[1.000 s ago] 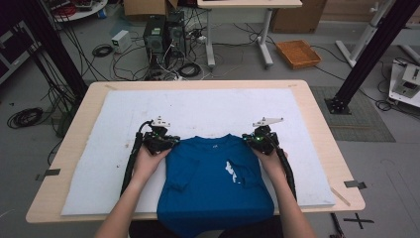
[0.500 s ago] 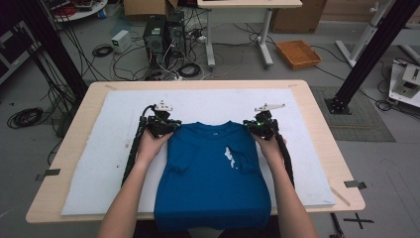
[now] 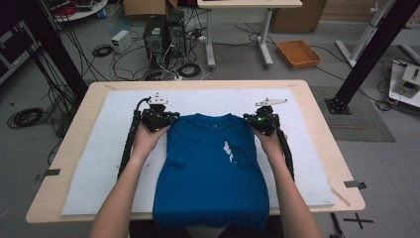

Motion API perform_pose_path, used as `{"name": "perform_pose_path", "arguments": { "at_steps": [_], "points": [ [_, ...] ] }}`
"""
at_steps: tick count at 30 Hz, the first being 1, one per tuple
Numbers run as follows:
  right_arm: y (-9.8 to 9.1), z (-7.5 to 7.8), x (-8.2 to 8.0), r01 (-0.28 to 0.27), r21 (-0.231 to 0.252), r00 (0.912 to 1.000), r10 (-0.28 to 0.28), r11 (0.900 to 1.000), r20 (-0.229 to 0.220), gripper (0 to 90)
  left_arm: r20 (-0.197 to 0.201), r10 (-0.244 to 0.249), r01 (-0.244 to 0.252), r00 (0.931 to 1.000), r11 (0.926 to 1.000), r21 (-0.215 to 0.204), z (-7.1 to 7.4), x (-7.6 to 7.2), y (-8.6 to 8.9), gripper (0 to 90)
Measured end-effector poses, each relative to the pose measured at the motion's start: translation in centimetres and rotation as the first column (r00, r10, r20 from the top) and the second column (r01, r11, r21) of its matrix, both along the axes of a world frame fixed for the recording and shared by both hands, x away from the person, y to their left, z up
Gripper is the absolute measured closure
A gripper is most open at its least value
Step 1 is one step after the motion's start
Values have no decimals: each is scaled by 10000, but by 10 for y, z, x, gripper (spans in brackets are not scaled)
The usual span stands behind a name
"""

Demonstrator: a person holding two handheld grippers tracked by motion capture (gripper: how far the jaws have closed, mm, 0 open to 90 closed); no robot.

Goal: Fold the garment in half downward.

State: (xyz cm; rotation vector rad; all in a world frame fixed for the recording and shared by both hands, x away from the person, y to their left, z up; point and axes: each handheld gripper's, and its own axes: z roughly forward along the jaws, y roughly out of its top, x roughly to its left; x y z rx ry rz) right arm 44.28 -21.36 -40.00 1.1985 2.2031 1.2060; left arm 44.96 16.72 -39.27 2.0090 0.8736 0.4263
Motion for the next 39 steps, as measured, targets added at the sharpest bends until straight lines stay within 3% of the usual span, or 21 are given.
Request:
{"name": "perform_pose_path", "arguments": {
  "at_steps": [3, 7, 12, 13, 14, 15, 19, 21, 24, 25, 26, 27, 28, 31, 32, 36, 37, 38, 39],
  "points": [
    [0, 9, -10, -115, 1, 9996, 115, 9999, 246, 894, 475, -302, 299, 9984, 9995, 76, 11, -15, 2, 883],
    [-1, 19, -30, -374, 255, 9959, 352, 9990, 827, 894, 753, -469, 465, 9961, 9989, 74, 18, -30, 4, 883],
    [-3, 20, -59, -564, 201, 9900, 533, 9982, 1304, 894, 1184, -1004, 1005, 9879, 9949, 56, 23, -62, 7, 883],
    [-3, 20, -64, -546, 228, 9898, 510, 9982, 1333, 894, 1184, -1004, 1005, 9879, 9949, 56, 23, -62, 7, 883],
    [-4, 20, -71, -528, 185, 9883, 496, 9984, 1442, 894, 1282, -1180, 1172, 9847, 9930, 136, 23, -76, 8, 883],
    [-4, 20, -71, -528, 185, 9883, 496, 9984, 1442, 894, 1282, -1180, 1172, 9847, 9930, 136, 23, -76, 8, 883],
    [-12, 14, -101, -675, 205, 9824, 628, 9975, 1757, 894, 1626, -1667, 1628, 9725, 9860, 373, 20, -109, 7, 883],
    [-14, 11, -111, -705, 115, 9807, 672, 9974, 1837, 894, 1670, -1739, 1692, 9705, 9847, 418, 19, -113, 7, 883],
    [-15, 6, -132, -817, -87, 9760, 817, 9966, 2018, 894, 1850, -1999, 1913, 9622, 9795, 637, 16, -133, 6, 883],
    [-16, 4, -139, -910, -170, 9729, 925, 9957, 2117, 894, 1937, -2134, 2030, 9576, 9765, 725, 13, -145, 5, 883],
    [-16, 2, -147, -941, -256, 9708, 974, 9952, 2193, 893, 1937, -2134, 2030, 9576, 9765, 725, 13, -145, 5, 883],
    [-17, -1, -153, -991, -332, 9697, 1040, 9945, 2209, 893, 2097, -2253, 2062, 9515, 9724, 1092, 7, -159, 3, 883],
    [-18, -5, -162, -1016, -398, 9690, 1080, 9940, 2224, 893, 2097, -2253, 2062, 9515, 9724, 1092, 7, -159, 3, 883],
    [-19, -13, -180, -1100, -758, 9663, 1245, 9910, 2255, 894, 2146, -2550, 2262, 9428, 9625, 1500, 1, -175, 2, 883],
    [-19, -15, -189, -1131, -928, 9639, 1319, 9892, 2311, 893, 2131, -2800, 2471, 9361, 9542, 1685, -5, -184, 1, 883],
    [-19, -21, -206, -1197, -1357, 9572, 1506, 9835, 2470, 893, 1975, -3065, 2701, 9311, 9436, 1913, -14, -197, 1, 883],
    [-20, -25, -217, -1278, -1606, 9570, 1642, 9787, 2392, 893, 1931, -3214, 2829, 9270, 9375, 2027, -18, -202, 1, 883],
    [-21, -26, -220, -1284, -1641, 9591, 1646, 9780, 2305, 893, 1900, -3249, 2856, 9265, 9357, 2073, -21, -205, 1, 882],
    [-21, -28, -224, -1337, -1654, 9588, 1698, 9771, 2276, 893, 1716, -3390, 2996, 9250, 9285, 2194, -28, -212, 1, 883]
  ]
}}
